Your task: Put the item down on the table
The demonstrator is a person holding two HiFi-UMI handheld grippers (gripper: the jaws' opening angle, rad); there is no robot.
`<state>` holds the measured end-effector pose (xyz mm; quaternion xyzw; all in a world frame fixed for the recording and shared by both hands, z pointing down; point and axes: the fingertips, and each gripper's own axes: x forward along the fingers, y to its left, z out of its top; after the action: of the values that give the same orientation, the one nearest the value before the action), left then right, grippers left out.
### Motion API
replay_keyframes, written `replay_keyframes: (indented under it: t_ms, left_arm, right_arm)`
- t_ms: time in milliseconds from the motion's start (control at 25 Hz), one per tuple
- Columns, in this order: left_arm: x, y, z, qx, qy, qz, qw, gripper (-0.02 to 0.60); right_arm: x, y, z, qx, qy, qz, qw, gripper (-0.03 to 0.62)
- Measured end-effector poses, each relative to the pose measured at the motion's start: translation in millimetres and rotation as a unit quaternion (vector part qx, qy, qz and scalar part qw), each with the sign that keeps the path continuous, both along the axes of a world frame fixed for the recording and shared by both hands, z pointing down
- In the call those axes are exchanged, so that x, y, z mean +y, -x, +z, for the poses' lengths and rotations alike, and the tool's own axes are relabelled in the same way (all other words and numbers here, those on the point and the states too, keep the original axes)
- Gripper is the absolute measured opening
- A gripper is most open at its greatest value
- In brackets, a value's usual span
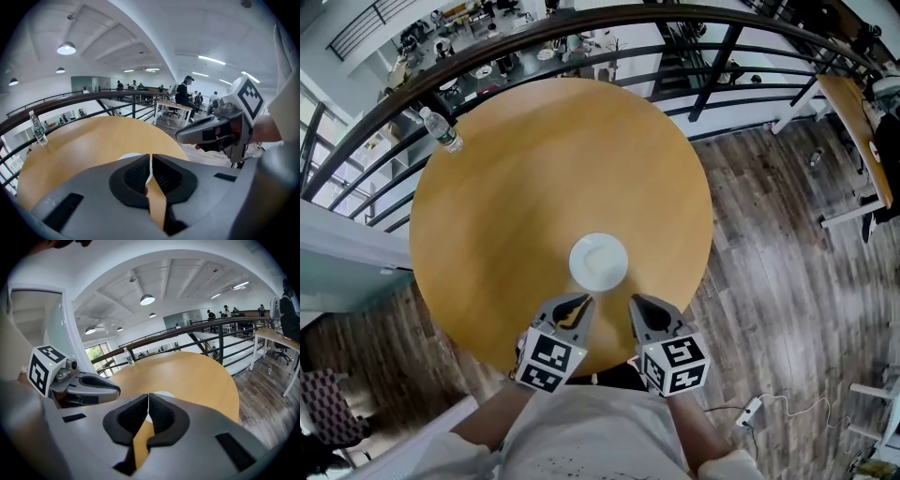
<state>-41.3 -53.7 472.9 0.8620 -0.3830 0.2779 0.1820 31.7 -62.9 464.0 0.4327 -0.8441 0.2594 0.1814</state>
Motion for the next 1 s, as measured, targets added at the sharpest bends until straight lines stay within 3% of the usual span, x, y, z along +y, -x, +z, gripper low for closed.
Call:
replay_keyframes:
  t_ms: [360, 600, 1000]
  left_arm:
    - [19.0, 16.2, -31.8, 0.034, -0.014, -0.043, 0.9984, 0.023]
    - [35.3, 15.4, -35.2, 0.04, -0.002, -0.04, 0.9984, 0.023]
    - [41.9, 12.3, -38.8, 0.044, -0.011, -0.038, 0.9983, 0.023]
  right_arm:
    - [23.3, 12.7, -19.2, -0.002, -0.005, -0.014, 1.0, 0.025]
    - [33.8, 28.3, -34.2, -0.01, -0.013, -0.049, 0.999, 0.025]
    - [40.3, 30.6, -47.4, -0.015, -0.026, -0.051, 0.998, 0.025]
